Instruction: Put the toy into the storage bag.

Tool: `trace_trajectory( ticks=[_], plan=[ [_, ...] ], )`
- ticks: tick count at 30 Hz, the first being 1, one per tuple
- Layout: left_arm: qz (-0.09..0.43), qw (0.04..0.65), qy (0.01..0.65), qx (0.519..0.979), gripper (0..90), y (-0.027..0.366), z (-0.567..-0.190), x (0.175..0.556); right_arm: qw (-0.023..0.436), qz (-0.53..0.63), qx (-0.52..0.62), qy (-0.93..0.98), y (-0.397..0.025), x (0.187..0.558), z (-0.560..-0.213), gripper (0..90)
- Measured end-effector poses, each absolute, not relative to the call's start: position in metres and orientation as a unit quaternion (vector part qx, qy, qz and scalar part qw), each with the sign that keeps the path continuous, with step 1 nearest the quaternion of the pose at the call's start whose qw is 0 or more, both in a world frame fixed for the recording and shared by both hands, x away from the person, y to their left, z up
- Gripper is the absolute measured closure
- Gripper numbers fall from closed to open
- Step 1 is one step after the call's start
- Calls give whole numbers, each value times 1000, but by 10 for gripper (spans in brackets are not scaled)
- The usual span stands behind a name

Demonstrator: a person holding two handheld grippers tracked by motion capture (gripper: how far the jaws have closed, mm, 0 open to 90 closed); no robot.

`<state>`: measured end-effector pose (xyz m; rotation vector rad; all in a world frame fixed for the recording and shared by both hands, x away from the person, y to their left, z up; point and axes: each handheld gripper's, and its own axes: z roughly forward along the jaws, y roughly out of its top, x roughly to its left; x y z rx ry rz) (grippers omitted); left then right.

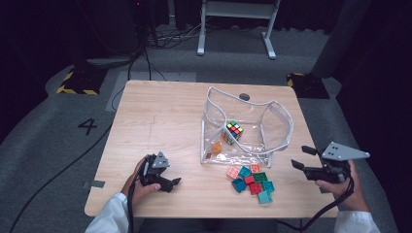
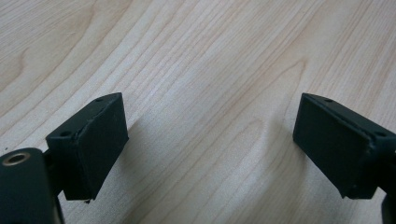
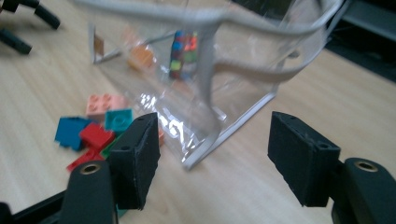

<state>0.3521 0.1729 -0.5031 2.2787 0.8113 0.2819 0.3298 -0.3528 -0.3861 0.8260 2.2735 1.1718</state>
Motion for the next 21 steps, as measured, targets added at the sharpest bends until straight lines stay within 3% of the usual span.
trace_trajectory(
  ticks=[12, 21],
  plan=[
    [110, 346, 312, 878, 103, 173, -503, 352, 143, 407, 290, 854, -332, 309, -456, 353],
    [113, 345, 312, 878, 104, 173, -503, 352, 106, 396, 292, 864, -325, 293, -485, 367]
  ],
)
